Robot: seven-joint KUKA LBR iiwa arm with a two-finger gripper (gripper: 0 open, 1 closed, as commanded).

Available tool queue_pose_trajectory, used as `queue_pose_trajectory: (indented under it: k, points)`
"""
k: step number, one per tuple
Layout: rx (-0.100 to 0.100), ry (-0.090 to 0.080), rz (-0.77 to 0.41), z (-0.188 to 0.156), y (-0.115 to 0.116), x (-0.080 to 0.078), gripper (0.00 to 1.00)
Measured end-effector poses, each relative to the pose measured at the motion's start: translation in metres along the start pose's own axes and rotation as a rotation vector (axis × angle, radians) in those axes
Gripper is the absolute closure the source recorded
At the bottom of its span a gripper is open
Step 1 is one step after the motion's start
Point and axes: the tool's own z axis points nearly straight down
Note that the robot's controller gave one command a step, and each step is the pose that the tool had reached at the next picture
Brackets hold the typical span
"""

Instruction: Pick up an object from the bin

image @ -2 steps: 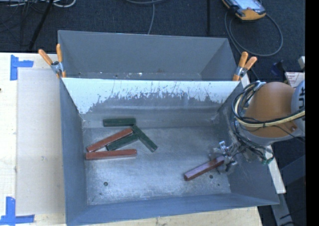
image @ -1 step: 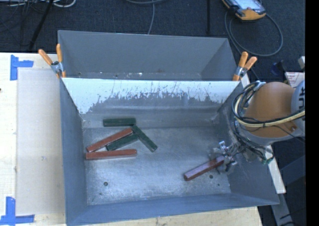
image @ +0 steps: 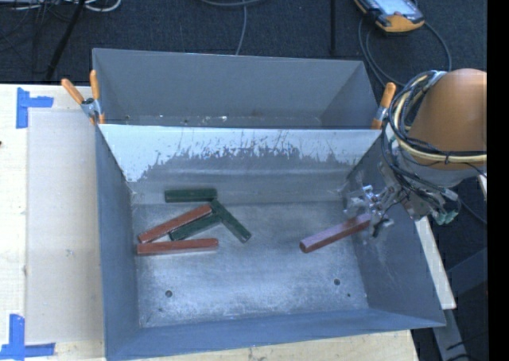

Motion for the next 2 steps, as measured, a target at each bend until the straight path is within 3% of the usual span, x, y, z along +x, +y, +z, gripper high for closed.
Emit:
queue_pose_trajectory:
  k: [1, 2]
  points:
    - [0.000, 0.000, 0.000, 0.000, 0.000, 0.000, 1.00]
    - [0.000, -0.001, -0.315, -0.088, -0.008, 0.010, 1.00]
